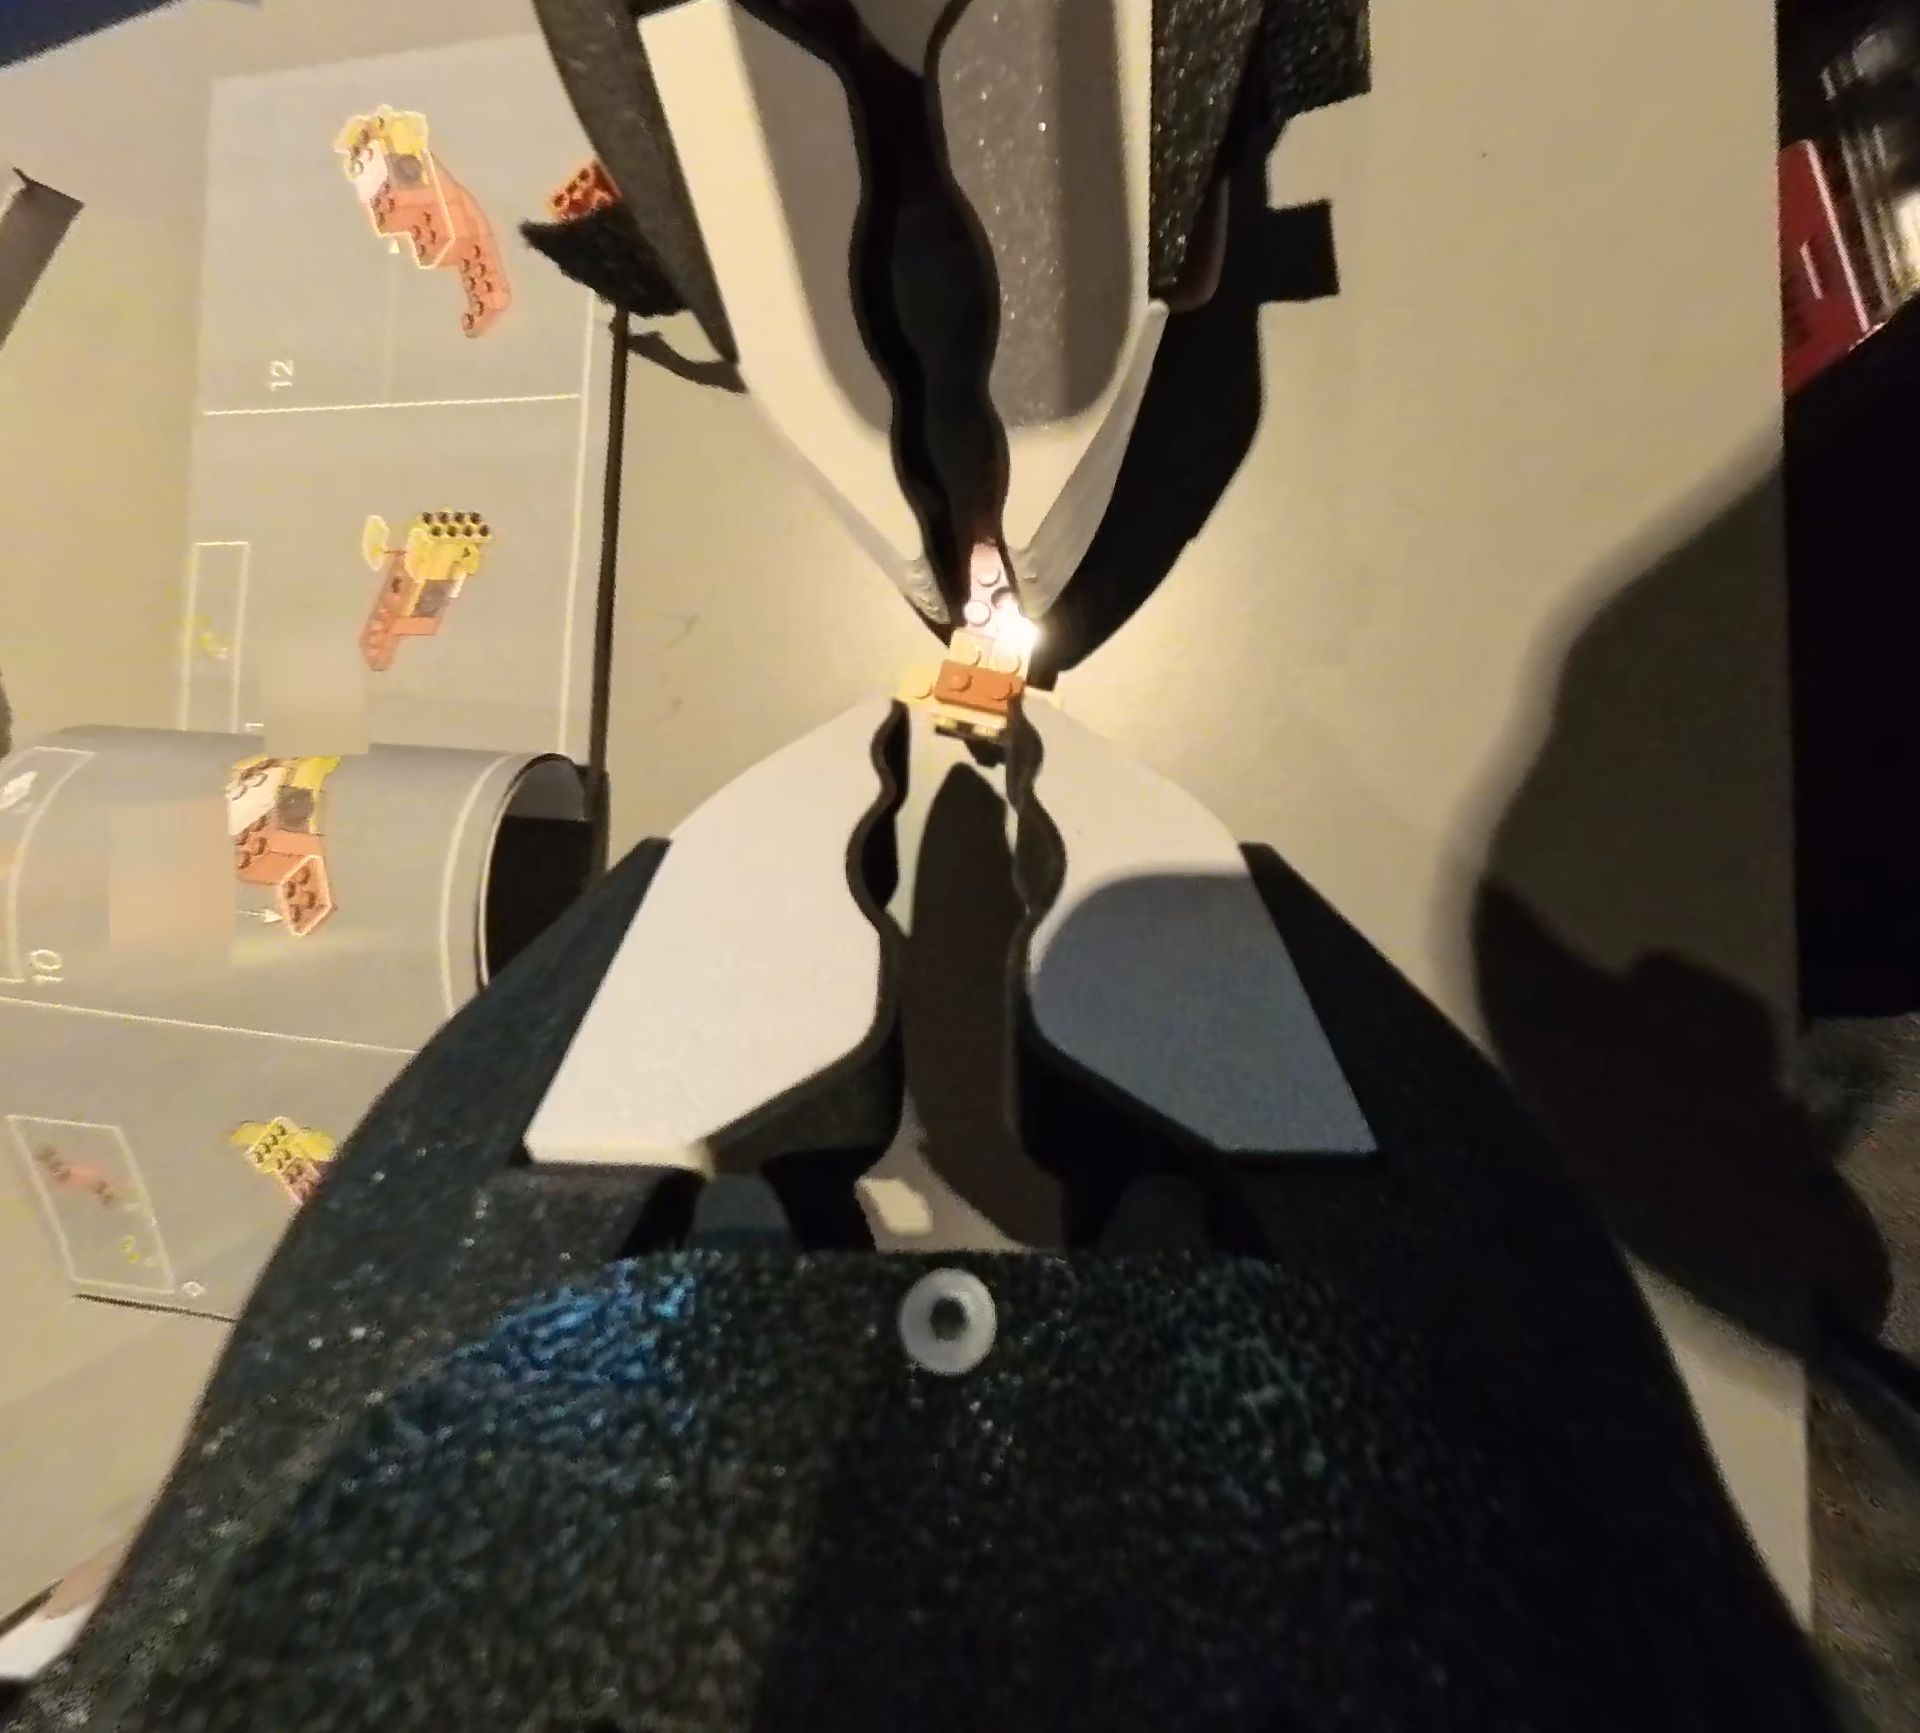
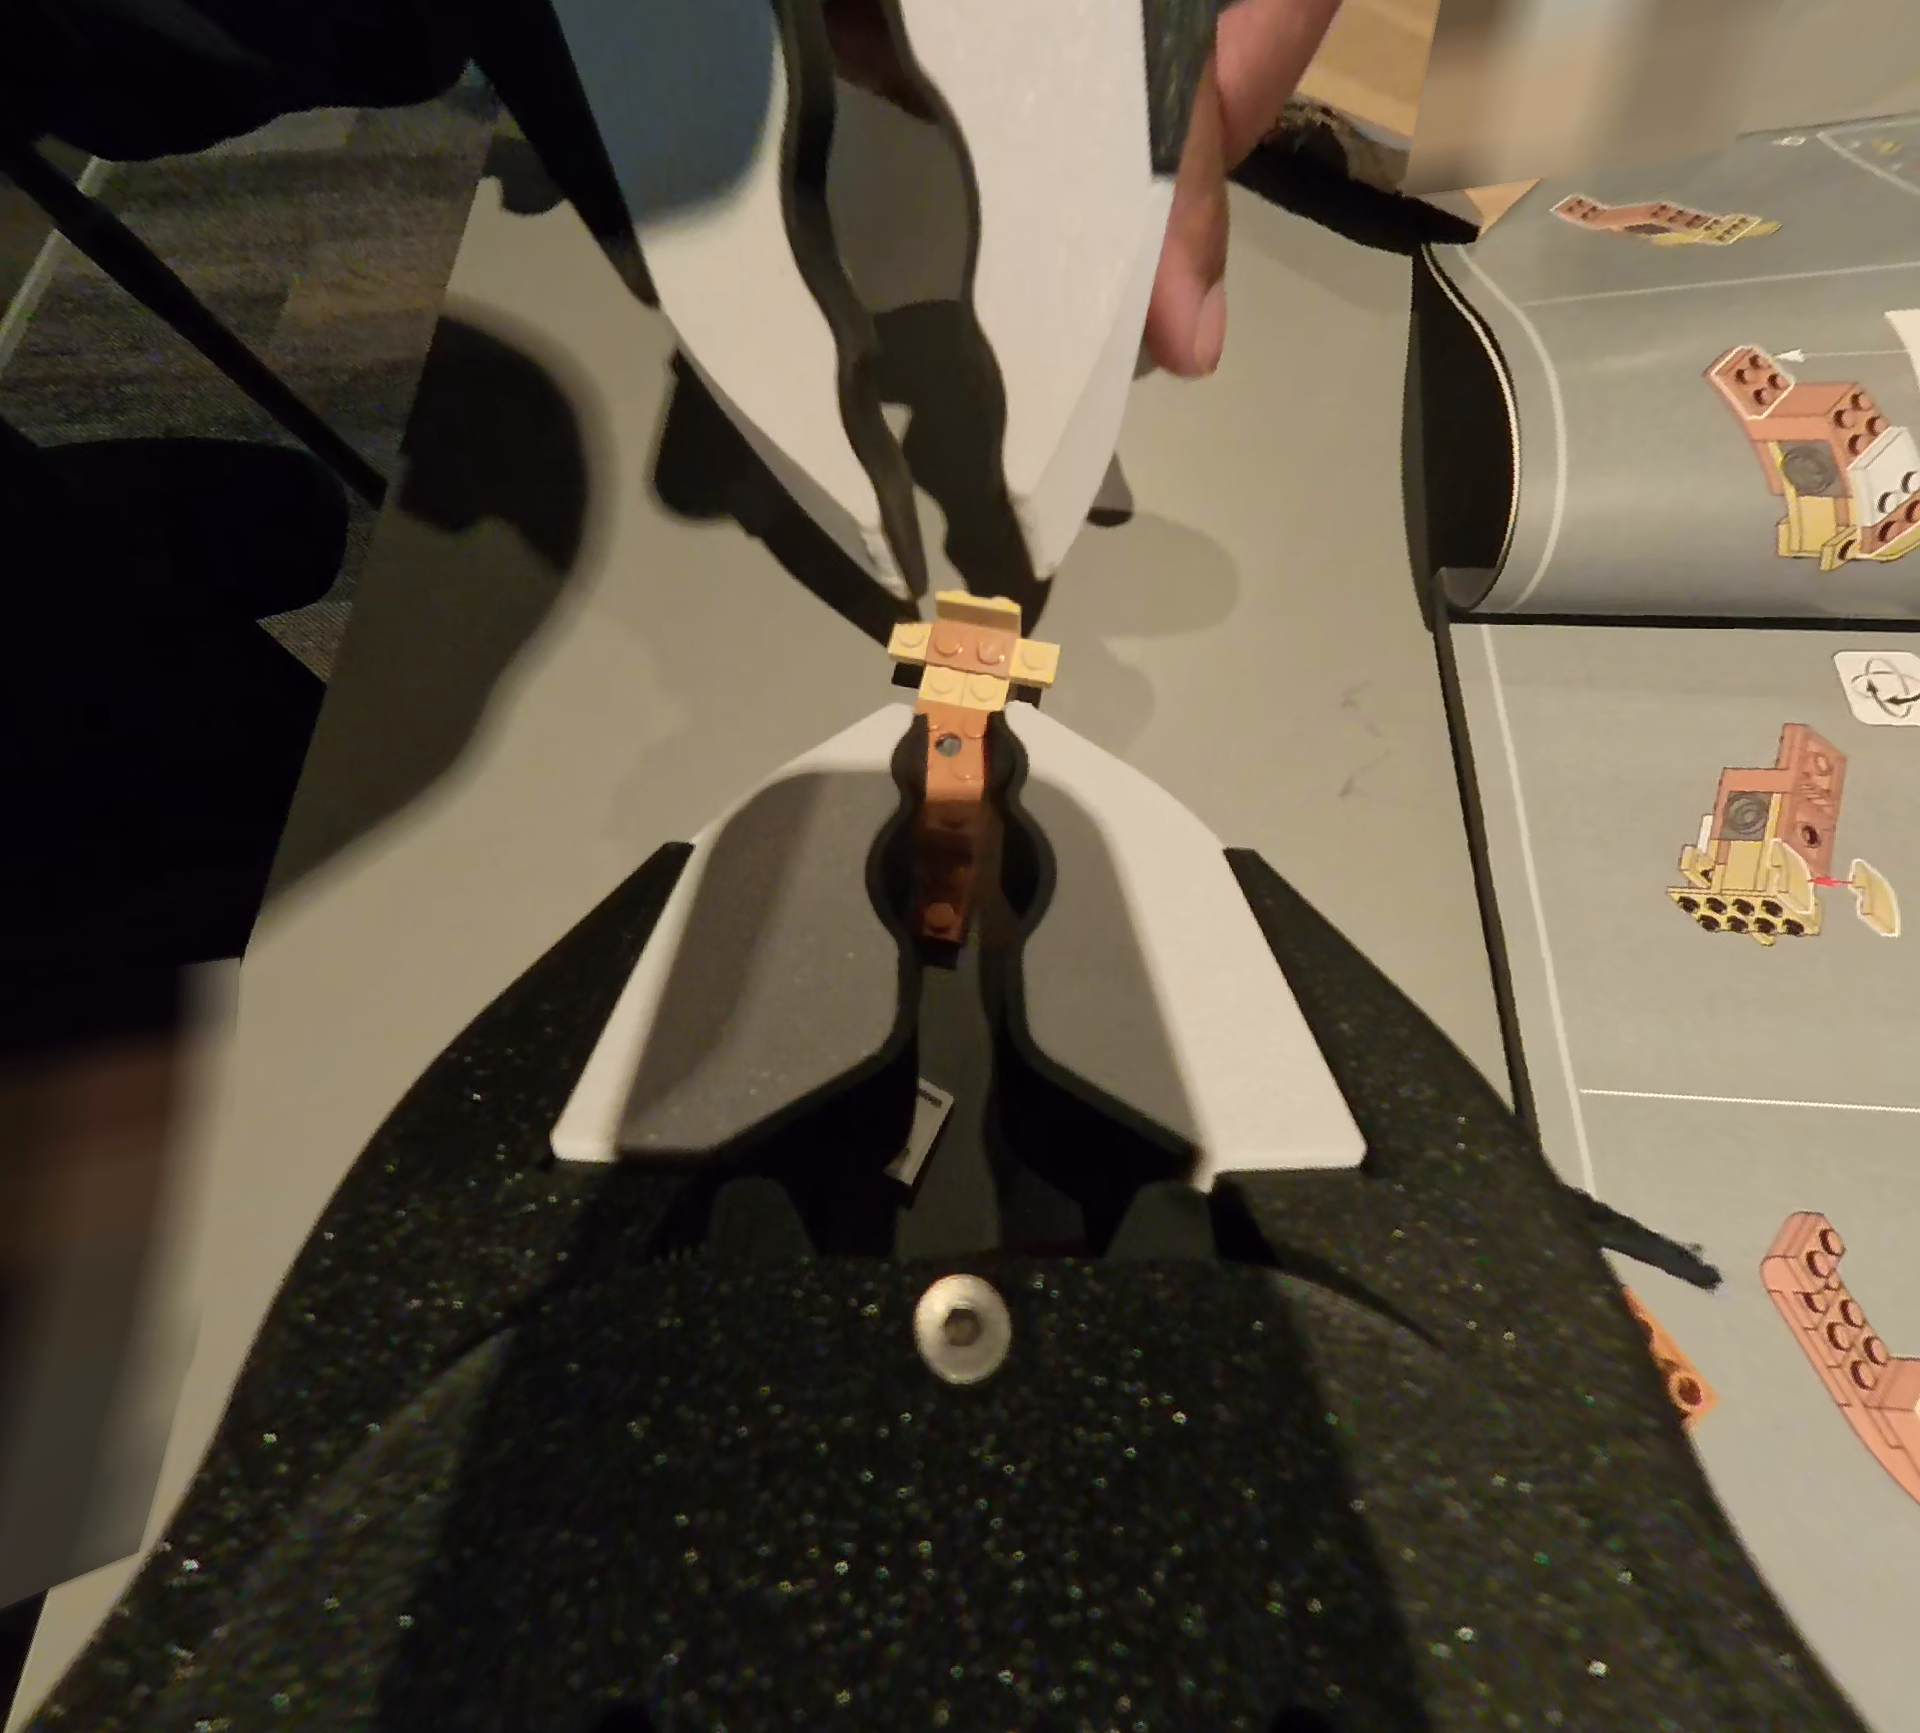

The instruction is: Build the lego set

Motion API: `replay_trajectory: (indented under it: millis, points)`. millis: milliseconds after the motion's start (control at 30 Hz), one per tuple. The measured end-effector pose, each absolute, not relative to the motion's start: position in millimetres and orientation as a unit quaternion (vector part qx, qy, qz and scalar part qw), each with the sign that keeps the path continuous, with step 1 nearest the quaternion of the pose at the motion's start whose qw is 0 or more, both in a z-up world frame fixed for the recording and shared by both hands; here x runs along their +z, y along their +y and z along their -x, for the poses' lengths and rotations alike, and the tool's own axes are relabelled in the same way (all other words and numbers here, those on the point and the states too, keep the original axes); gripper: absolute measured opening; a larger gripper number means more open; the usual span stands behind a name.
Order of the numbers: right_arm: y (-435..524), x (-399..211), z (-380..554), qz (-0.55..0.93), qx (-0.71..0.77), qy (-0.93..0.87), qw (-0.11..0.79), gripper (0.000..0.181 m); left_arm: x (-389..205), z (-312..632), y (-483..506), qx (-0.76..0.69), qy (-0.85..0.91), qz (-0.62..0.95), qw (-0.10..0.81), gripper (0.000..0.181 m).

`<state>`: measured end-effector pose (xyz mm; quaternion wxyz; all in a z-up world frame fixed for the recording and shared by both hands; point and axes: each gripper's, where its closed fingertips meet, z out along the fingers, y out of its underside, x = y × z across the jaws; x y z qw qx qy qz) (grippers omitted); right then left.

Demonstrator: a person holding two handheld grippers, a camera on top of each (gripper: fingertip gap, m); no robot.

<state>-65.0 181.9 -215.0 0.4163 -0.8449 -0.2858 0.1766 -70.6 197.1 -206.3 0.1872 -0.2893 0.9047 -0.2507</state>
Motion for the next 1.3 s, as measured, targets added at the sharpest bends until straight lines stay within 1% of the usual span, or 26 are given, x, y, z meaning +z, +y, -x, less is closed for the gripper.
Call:
replay_trajectory:
  millis: [167,267,400,633,933,1300]
  points:
    - [180,-215,65,0.843,0.176,-0.288,0.418,0.011,-195,79,200,-0.318,0.872,0.315,0.199,0.019]
    - [181,-214,65,0.843,0.173,-0.287,0.421,0.016,-201,84,206,-0.332,0.853,0.344,0.209,0.020]
    - [182,-207,63,0.832,0.146,-0.283,0.454,0.017,-202,84,201,-0.358,0.826,0.368,0.232,0.020]
    - [182,-197,72,0.806,0.090,-0.317,0.491,0.015,-222,83,202,-0.326,0.836,0.373,0.237,0.020]
    - [185,-212,76,0.821,0.060,-0.342,0.454,0.015,-228,80,197,-0.327,0.842,0.364,0.229,0.020]
    - [189,-214,77,0.823,0.060,-0.341,0.450,0.014,-227,79,193,-0.332,0.844,0.354,0.229,0.020]
